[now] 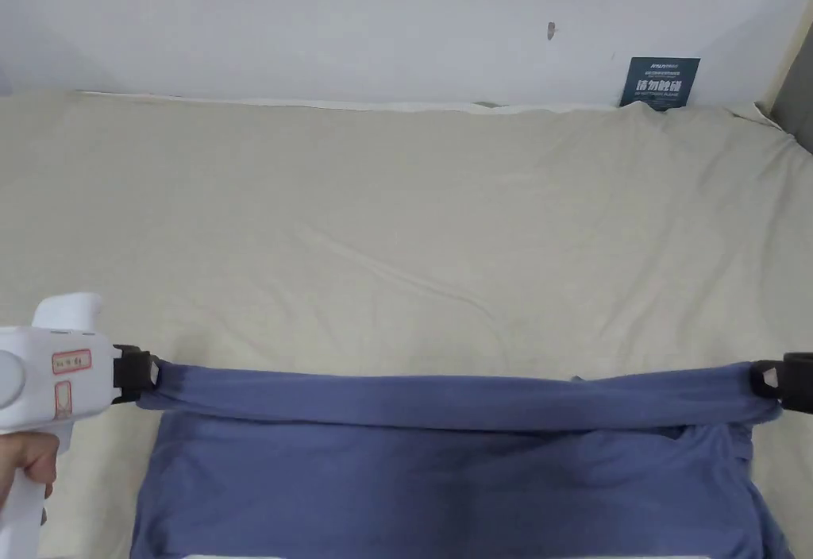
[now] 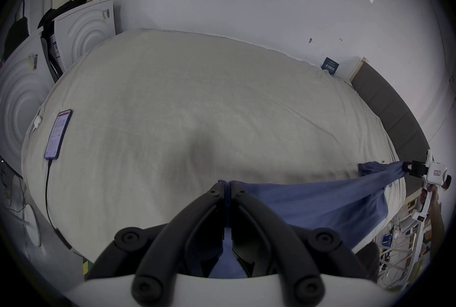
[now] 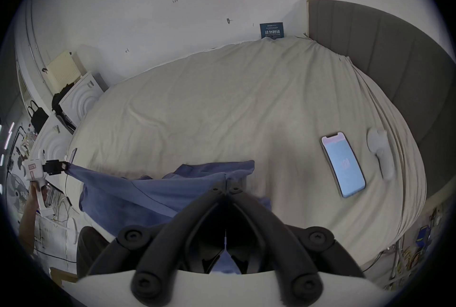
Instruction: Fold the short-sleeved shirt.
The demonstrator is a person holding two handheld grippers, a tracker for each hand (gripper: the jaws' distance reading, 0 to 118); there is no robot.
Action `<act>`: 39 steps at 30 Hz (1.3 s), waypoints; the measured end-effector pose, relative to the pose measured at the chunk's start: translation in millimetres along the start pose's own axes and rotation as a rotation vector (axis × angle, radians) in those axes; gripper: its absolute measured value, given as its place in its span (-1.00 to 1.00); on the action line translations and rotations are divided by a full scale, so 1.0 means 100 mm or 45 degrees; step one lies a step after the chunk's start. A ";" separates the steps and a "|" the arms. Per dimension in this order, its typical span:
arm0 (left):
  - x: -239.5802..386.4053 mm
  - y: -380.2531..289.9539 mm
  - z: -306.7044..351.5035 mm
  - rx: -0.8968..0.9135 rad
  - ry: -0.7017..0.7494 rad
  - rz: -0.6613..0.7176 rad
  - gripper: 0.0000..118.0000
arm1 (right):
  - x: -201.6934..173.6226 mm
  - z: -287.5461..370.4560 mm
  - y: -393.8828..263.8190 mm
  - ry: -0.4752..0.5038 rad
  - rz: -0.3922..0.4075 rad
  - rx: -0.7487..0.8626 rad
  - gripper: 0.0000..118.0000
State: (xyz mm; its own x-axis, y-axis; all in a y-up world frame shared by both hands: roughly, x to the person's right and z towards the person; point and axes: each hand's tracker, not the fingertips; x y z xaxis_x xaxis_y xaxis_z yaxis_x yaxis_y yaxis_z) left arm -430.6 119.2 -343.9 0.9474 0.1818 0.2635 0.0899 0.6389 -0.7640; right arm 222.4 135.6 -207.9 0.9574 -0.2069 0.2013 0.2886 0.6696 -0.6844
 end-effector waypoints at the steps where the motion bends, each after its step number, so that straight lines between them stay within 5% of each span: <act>1: 0.00 -0.12 0.05 0.004 -0.004 -0.009 -0.95 | 0.02 0.05 -0.12 -0.001 -0.003 -0.001 -0.99; 13: -0.13 -1.17 0.11 -0.043 -0.043 0.088 -0.95 | 0.38 -0.05 -1.10 0.010 -0.175 -0.147 -0.99; 19: -0.14 -1.28 0.00 -0.110 -0.008 0.091 -0.93 | 0.34 -0.11 -1.06 -0.005 -0.156 -0.168 -0.99; 20: -0.14 -1.28 -0.01 -0.117 -0.005 0.088 -0.78 | 0.32 -0.10 -1.07 -0.014 -0.143 -0.174 -0.97; 21: -0.13 -1.28 -0.02 -0.157 0.041 0.062 -0.30 | 0.30 -0.10 -1.06 -0.025 -0.137 -0.191 -0.87; 22: -0.17 -1.29 -0.07 -0.192 0.119 0.023 0.64 | 0.28 -0.11 -1.04 -0.113 -0.134 -0.263 -0.23; 23: -0.24 -1.33 -0.11 -0.212 0.165 -0.007 0.96 | 0.27 -0.10 -1.02 -0.235 -0.166 -0.317 0.46; 24: -0.27 -1.35 -0.04 -0.168 0.174 -0.037 0.96 | 0.31 -0.06 -1.05 -0.210 -0.181 -0.271 0.94; 28: -0.44 -1.30 0.17 -0.162 0.134 0.049 0.96 | 0.37 0.17 -1.02 -0.137 -0.280 -0.147 0.98; 30: -0.52 -1.26 0.27 -0.161 0.063 0.139 0.84 | 0.28 0.19 -1.00 -0.135 -0.280 -0.163 0.95; 31: -0.53 -1.25 0.34 -0.108 0.008 0.188 0.30 | 0.22 0.21 -0.99 -0.098 -0.273 -0.157 0.75; 32: -0.57 -1.22 0.37 -0.077 -0.044 0.221 -0.69 | 0.12 0.23 -1.00 -0.077 -0.258 -0.127 0.21; 33: -0.59 -1.18 0.36 -0.089 -0.023 0.243 -1.00 | 0.03 0.25 -0.97 -0.061 -0.217 -0.089 -0.74; 34: -0.62 -1.17 0.33 -0.059 0.051 0.269 -1.00 | -0.07 0.25 -0.94 -0.094 -0.170 -0.078 -1.00; 35: -0.63 -1.13 0.31 -0.065 0.045 0.254 -1.00 | -0.18 0.23 -0.92 -0.194 -0.104 -0.069 -1.00; 39: -0.66 -1.02 0.17 -0.144 -0.161 0.210 -1.00 | -0.59 0.33 -0.96 -0.107 -0.080 -0.016 -1.00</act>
State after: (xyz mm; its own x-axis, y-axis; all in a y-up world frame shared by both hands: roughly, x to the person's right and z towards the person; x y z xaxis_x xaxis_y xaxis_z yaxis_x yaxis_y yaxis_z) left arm -508.2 54.9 -273.0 0.9067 0.3734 0.1959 -0.0223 0.5065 -0.8620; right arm 138.6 106.9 -131.1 0.9347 -0.1874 0.3020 0.3487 0.6479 -0.6772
